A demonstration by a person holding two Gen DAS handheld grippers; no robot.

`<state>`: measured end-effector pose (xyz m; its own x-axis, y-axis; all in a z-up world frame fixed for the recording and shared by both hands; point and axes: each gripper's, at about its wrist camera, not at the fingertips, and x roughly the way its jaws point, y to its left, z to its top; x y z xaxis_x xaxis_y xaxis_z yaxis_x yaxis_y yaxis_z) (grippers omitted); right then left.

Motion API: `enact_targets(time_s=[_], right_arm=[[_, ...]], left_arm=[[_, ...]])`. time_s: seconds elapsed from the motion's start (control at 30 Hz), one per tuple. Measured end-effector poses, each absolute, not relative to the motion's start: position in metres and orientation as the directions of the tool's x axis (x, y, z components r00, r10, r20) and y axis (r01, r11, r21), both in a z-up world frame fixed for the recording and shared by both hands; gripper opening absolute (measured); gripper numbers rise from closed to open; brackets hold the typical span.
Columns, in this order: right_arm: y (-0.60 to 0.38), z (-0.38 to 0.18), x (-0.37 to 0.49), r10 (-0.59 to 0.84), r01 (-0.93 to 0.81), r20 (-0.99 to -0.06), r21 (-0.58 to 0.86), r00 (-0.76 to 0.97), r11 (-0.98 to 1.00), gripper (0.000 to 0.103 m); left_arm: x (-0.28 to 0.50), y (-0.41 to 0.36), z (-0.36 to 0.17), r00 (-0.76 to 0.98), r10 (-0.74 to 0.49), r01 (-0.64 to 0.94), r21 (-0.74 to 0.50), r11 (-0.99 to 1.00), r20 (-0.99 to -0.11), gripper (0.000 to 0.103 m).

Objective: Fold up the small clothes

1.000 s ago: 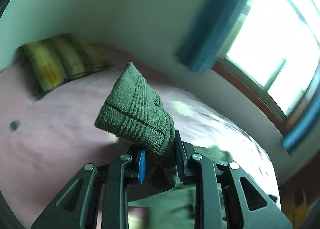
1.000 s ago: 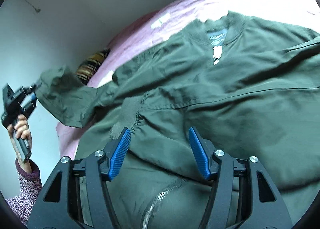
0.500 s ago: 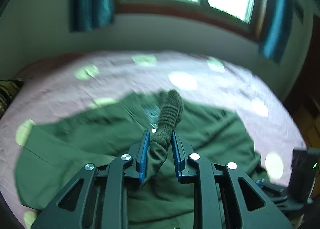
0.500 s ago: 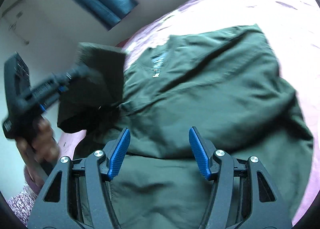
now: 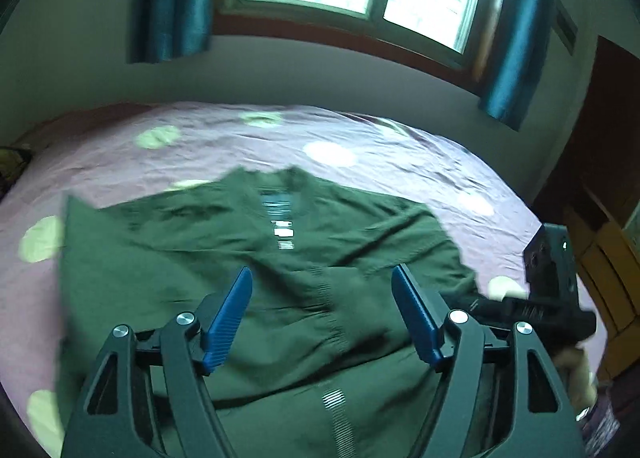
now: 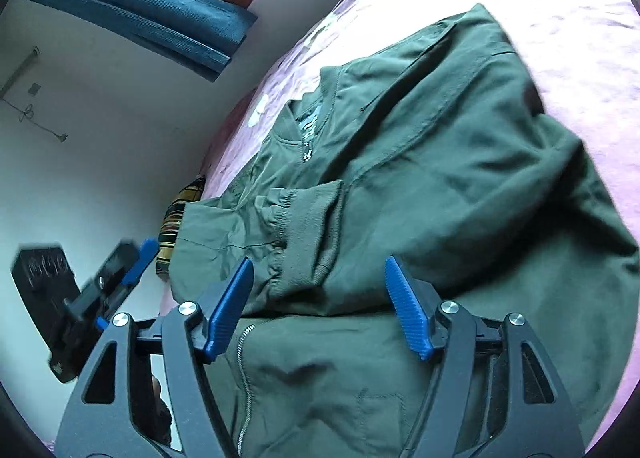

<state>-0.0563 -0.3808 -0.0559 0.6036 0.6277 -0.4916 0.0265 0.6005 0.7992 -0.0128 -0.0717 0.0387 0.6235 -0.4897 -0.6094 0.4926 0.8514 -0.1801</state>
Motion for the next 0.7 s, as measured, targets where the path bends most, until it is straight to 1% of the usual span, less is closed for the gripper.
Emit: enact_targets(time_s=[0.07, 0.13, 0.2, 0.3, 0.4, 0.43, 0.47, 0.5, 0.6, 0.63, 0.67, 0.7], right_arm=[[-0.377, -0.058, -0.046, 0.647, 0.032, -0.495, 0.807, 0.581, 0.589, 0.068], [-0.370, -0.060, -0.033, 0.659, 0.032, -0.504, 0.807, 0.558, 0.590, 0.068], [-0.361, -0.062, -0.021, 0.651, 0.046, -0.539, 0.788, 0.535, 0.614, 0.068], [-0.346, -0.071, -0.005, 0.623, 0.081, -0.625, 0.734, 0.470, 0.675, 0.068], [-0.334, -0.073, 0.000, 0.602, 0.077, -0.653, 0.704, 0.460, 0.706, 0.069], [-0.331, -0.073, 0.001, 0.595, 0.076, -0.660, 0.696, 0.459, 0.714, 0.066], [-0.327, -0.073, 0.004, 0.598, 0.070, -0.665, 0.693, 0.447, 0.718, 0.047], [-0.323, -0.076, 0.007, 0.605, 0.073, -0.675, 0.691, 0.423, 0.719, 0.034], [-0.315, -0.070, 0.008, 0.577, 0.050, -0.696, 0.656, 0.427, 0.753, 0.022], [-0.314, -0.061, 0.006, 0.585, 0.031, -0.675, 0.666, 0.451, 0.745, 0.013], [-0.315, -0.048, 0.002, 0.600, 0.005, -0.641, 0.685, 0.479, 0.729, 0.010], [-0.317, -0.036, -0.002, 0.598, -0.016, -0.623, 0.685, 0.504, 0.728, 0.010]], left_arm=[[-0.013, -0.043, 0.036, 0.655, -0.451, 0.452, -0.165, 0.877, -0.607, 0.071], [-0.012, -0.008, 0.027, 0.679, -0.390, 0.392, -0.143, 0.909, -0.622, 0.071], [-0.008, 0.024, 0.013, 0.688, -0.324, 0.325, -0.123, 0.938, -0.649, 0.071], [-0.003, 0.056, -0.009, 0.681, -0.220, 0.234, -0.076, 0.969, -0.698, 0.071], [0.001, 0.071, -0.027, 0.665, -0.164, 0.205, -0.033, 0.978, -0.729, 0.072], [0.003, 0.071, -0.032, 0.664, -0.141, 0.202, -0.006, 0.979, -0.735, 0.072], [0.006, 0.071, -0.035, 0.659, -0.131, 0.203, 0.008, 0.979, -0.741, 0.072], [0.010, 0.071, -0.038, 0.655, -0.120, 0.200, 0.018, 0.980, -0.746, 0.072], [0.020, 0.070, -0.044, 0.634, -0.083, 0.175, 0.039, 0.984, -0.769, 0.072], [0.022, 0.070, -0.045, 0.631, -0.078, 0.166, 0.036, 0.985, -0.772, 0.072], [0.022, 0.070, -0.046, 0.630, -0.075, 0.158, 0.033, 0.987, -0.773, 0.072], [0.021, 0.073, -0.047, 0.632, -0.081, 0.159, 0.026, 0.987, -0.771, 0.072]])
